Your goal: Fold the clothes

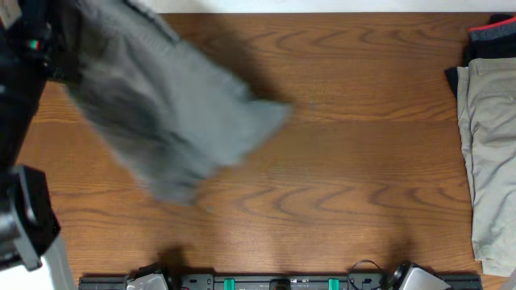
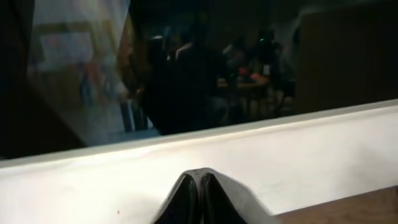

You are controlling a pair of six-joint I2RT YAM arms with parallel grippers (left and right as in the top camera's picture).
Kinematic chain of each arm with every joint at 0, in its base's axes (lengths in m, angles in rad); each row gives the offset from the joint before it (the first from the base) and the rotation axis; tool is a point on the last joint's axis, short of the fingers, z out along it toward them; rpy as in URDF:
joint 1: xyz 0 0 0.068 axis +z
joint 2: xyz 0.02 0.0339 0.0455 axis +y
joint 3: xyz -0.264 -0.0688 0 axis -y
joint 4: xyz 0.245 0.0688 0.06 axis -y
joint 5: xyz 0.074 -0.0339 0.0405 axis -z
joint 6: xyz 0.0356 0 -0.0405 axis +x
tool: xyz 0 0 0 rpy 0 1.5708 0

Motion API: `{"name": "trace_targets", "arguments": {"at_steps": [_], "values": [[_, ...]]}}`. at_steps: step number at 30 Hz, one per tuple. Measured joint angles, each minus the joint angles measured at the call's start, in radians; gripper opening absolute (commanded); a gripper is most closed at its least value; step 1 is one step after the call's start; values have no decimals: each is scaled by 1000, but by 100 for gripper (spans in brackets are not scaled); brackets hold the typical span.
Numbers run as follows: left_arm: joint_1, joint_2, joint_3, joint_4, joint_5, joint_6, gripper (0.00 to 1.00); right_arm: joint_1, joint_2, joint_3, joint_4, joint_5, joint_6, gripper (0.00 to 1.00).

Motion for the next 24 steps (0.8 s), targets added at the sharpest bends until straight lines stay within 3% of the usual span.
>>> {"name": "trace_targets", "arguments": {"at_steps": [10,18,24], "values": [[1,-113,63,-8,53,-1,6,2,-69,6,-145,-76,-14,1],[1,-53,66,20,97,-6,6,184,41,7,-364,-129,-180,39],[0,-20,63,37,109,-8,6,407,177,6,-508,-143,-398,48]]}}
